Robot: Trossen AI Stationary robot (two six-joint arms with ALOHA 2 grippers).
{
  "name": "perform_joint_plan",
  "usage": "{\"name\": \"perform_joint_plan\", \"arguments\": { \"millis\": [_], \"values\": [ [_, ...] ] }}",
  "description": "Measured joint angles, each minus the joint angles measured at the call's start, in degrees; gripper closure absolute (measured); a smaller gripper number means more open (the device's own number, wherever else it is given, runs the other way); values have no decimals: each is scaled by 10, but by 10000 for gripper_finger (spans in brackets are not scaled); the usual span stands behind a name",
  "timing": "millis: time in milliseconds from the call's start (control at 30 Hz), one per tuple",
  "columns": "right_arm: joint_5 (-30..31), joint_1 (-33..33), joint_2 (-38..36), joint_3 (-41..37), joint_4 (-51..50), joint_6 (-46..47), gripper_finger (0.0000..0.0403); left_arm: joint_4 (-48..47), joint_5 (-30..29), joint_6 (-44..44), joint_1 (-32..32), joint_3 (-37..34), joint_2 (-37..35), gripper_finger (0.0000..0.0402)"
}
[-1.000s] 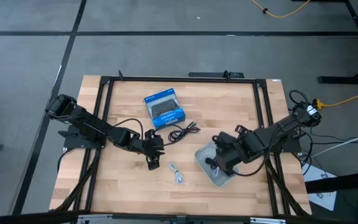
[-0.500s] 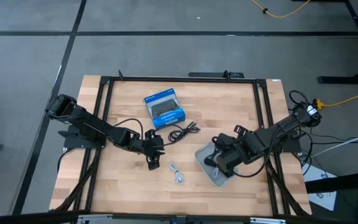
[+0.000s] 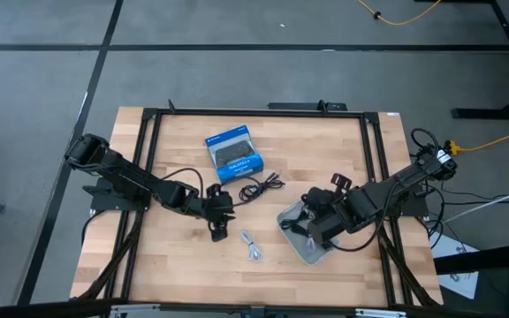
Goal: Pick and place USB-C Cables
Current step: Put the white charger cable into the white bin
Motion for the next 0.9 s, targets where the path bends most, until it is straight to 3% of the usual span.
{"name": "perform_joint_plan", "arguments": {
  "millis": [267,433,533,700,833,900],
  "values": [
    [246,-1,0,0,0,-42,358,68,0,-40,0,0,0,320],
    [377,-19,0,0,-47,25,358,114,1,-40,0,0,1,320],
    [380,-52,-1,-2,-77,70,358,132,15,-24,0,0,1,320],
    [337,-120,-14,-14,-78,50,358,193,36,54,0,10,20,320],
    [325,-175,-19,-23,-78,36,358,190,61,104,2,79,68,324],
    [311,-199,-19,-27,-77,21,358,144,85,135,4,131,99,324]
  ]
}}
